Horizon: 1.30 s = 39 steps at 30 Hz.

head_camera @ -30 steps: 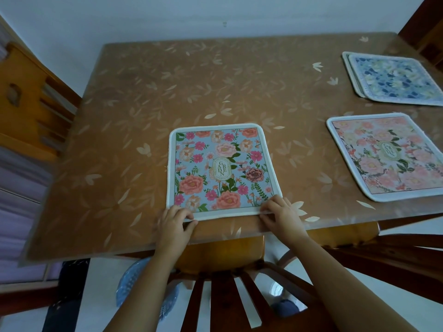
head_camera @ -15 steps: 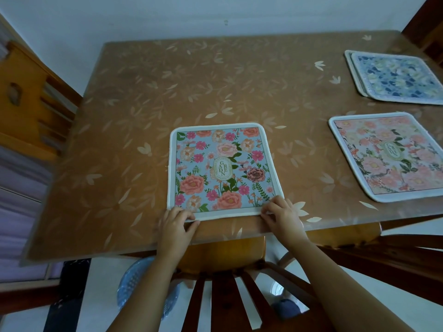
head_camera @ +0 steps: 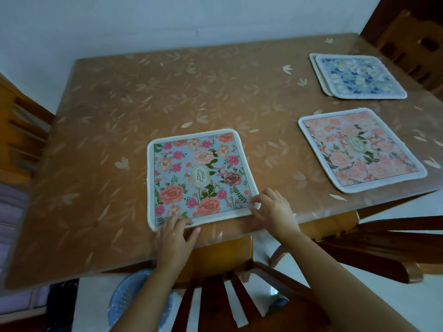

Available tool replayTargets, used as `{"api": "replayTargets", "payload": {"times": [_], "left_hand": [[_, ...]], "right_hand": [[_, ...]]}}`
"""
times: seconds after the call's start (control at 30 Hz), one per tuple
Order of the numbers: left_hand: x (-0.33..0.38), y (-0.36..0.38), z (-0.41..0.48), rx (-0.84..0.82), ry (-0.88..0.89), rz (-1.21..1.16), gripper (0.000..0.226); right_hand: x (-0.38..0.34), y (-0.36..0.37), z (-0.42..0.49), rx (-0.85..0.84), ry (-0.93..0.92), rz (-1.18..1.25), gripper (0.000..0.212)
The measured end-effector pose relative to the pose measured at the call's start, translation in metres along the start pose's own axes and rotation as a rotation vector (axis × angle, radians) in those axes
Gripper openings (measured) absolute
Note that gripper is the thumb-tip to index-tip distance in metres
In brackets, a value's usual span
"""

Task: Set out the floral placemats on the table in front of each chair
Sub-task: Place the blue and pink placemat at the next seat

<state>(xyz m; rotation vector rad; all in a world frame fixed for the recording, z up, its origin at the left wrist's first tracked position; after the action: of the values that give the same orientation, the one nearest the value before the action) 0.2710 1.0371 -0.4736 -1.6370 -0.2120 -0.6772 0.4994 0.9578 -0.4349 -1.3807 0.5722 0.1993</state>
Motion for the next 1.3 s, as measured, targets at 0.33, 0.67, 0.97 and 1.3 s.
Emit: {"api": "replayTargets", "payload": {"times": [0.33, 0.67, 0.97, 1.3], "left_hand": [[0.132, 0.024, -0.021, 0.025, 0.275, -0.001, 0.018], [0.257, 0.087, -0.047, 0.026, 0.285, 0.017, 0.021], [0.342, 0.123, -0.048, 0.062, 0.173, 0.022, 0.022], [0.395, 0.175, -0.036, -0.057, 0.212, 0.088, 0.023]], "right_hand": [[0.046, -0.070, -0.023, 0.058, 0.002, -0.118, 0.020], [0.103, -0.134, -0.035, 0.159, 0.002, 0.035, 0.019], [0.199, -0.205, -0.051, 0.047, -0.117, -0.102, 0.023], [0.305, -0.242, -0.073, 0.021, 0.047, -0.141, 0.023]]}}
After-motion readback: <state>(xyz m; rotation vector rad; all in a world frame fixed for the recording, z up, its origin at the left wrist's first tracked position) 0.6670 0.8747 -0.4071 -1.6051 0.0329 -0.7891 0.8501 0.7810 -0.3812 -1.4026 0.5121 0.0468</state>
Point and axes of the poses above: each hand's wrist, its own z-axis towards the middle knuckle, its own y-axis out of the palm, x = y × z, the point moved 9 cm from there along z, towards the middle knuckle, and after that the axes turned 7 degrees about -y, right-handed, at the moved point
